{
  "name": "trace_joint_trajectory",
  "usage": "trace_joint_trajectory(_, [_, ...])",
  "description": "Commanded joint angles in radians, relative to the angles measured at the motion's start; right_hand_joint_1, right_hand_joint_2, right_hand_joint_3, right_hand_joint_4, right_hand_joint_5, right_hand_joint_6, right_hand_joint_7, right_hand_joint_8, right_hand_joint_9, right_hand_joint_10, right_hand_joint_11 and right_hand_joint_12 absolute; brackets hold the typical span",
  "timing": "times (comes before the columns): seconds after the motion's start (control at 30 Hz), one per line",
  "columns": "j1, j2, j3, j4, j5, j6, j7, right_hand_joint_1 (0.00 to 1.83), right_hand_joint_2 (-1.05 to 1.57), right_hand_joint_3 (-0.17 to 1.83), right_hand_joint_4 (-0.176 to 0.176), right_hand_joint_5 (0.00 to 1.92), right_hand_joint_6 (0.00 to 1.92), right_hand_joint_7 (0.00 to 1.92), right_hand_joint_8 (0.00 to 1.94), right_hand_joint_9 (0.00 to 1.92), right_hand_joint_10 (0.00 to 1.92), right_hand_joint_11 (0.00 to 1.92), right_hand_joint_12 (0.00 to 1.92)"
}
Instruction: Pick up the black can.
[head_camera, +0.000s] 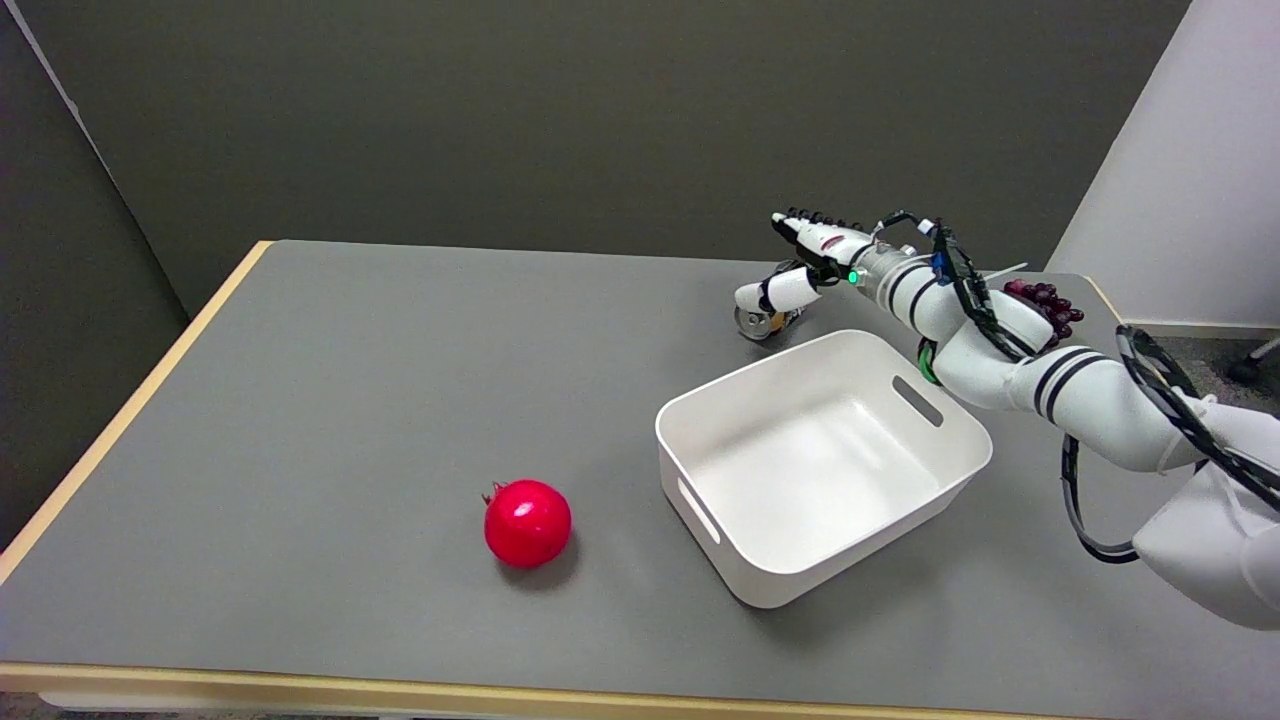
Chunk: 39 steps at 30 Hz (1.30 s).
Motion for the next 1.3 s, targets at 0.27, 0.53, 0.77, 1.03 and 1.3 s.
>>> trace_joint_trajectory(0.27, [-0.002, -0.014, -0.057, -0.008, 0.011, 0.019, 0.03, 0.42, 0.6, 0.61, -0.104, 0.0, 0.0, 0.0, 0.0, 0.0, 0.0, 0.0, 0.92])
trace_joint_trajectory(0.53, [-0.019, -0.006, -0.046, -0.009, 0.024, 0.018, 0.032, 0.42, 0.6, 0.61, -0.108, 0.0, 0.0, 0.0, 0.0, 0.0, 0.0, 0.0, 0.92])
trace_joint_trajectory(0.77, [-0.019, -0.006, -0.046, -0.016, 0.024, 0.018, 0.032, 0.42, 0.6, 0.61, -0.109, 0.0, 0.0, 0.0, 0.0, 0.0, 0.0, 0.0, 0.92])
trace_joint_trajectory(1.03, [-0.019, -0.006, -0.046, -0.018, 0.023, 0.018, 0.032, 0.43, 0.6, 0.61, -0.11, 0.0, 0.0, 0.0, 0.0, 0.0, 0.0, 0.0, 0.92])
trace_joint_trajectory(1.3, [-0.021, -0.006, -0.046, -0.024, 0.024, 0.028, 0.036, 0.56, 0.58, 0.83, -0.113, 0.0, 0.0, 0.0, 0.0, 0.0, 0.02, 0.0, 0.86])
